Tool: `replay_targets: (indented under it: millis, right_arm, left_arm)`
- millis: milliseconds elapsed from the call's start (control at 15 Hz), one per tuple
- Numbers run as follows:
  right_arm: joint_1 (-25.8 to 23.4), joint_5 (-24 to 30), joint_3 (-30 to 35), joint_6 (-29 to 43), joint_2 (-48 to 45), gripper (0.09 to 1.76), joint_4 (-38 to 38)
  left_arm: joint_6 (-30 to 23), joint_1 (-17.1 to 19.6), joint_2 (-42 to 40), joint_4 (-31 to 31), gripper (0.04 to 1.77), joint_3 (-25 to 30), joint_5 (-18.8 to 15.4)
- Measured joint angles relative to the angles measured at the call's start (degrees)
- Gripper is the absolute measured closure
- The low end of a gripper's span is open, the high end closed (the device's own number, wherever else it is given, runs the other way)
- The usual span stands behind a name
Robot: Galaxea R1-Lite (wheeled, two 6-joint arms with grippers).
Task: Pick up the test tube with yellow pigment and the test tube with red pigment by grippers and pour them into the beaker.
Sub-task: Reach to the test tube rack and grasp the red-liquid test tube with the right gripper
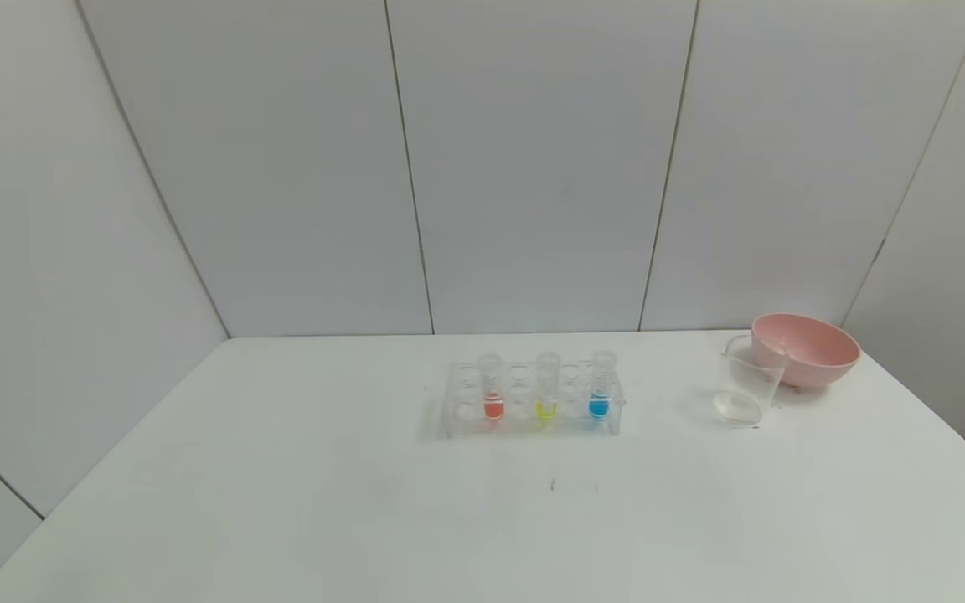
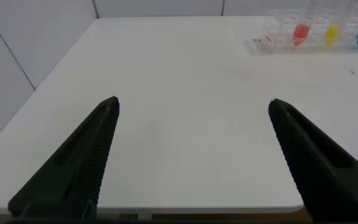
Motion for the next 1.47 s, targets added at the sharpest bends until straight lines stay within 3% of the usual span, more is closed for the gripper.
replay_targets:
  millis: [267,467,667,933,1467]
  right_arm:
    - [3.61,-0.3,-7.72,0.22,12.26,0.14,-0.9]
    - [8.96,-5.73,-11.22,1.37,19.8,0.14,-1.49]
    - [18.32,-15.15,-11.76,5.12,25.75,0.14,-4.19]
    - [34.76,-28.78,-12.42,10.09,34.18,0.14,-7.81]
    - [49.92,-34.47,-17.36,15.49,50.58,0.14,-8.77]
  left_arm:
    - [-0.02,0.0,0.0,0.0,0.09,0.0,0.0]
    - [-0.02,0.0,0.0,-0.02,0.09,0.0,0.0]
    - [-0.02,0.0,0.0,0.0,0.09,0.0,0.0]
    - [-0.02,0.0,0.0,0.0,0.09,0.0,0.0]
    - [-0.02,-0.02,0.0,-0.02,0.09,0.0,0.0]
